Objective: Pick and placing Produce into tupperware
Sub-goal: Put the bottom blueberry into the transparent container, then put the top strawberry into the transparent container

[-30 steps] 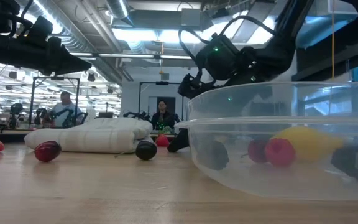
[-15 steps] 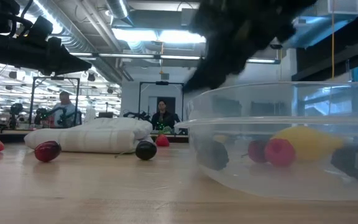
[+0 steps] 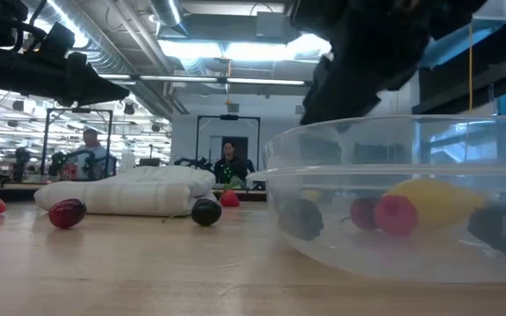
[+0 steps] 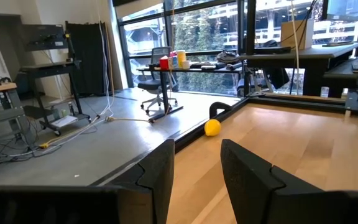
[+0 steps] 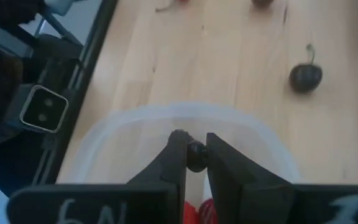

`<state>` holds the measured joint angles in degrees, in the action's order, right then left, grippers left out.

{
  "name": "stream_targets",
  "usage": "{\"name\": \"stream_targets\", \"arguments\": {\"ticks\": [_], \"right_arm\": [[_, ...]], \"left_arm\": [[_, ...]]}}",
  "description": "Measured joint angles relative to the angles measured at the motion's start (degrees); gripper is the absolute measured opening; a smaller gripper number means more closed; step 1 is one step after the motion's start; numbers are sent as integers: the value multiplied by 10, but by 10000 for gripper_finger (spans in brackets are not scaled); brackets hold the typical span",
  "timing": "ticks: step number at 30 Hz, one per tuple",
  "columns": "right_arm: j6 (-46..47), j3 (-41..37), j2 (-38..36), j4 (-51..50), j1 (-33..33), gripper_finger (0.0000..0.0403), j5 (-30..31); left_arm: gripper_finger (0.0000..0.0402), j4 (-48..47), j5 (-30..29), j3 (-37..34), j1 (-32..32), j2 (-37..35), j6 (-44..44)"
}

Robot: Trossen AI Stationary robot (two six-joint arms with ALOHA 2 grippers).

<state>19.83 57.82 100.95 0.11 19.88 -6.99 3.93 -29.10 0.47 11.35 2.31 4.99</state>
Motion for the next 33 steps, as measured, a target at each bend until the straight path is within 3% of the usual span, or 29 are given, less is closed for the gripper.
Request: {"name": "stream_targets", "arguments": {"ticks": [20,33], "right_arm": [[22,0,17,-17,-2,96,0],[-6,1,8,-12,-11,182,-2]], "left_arm": [[126,0,0,0,0,0,-1],[126,0,0,0,0,0,-1]]}}
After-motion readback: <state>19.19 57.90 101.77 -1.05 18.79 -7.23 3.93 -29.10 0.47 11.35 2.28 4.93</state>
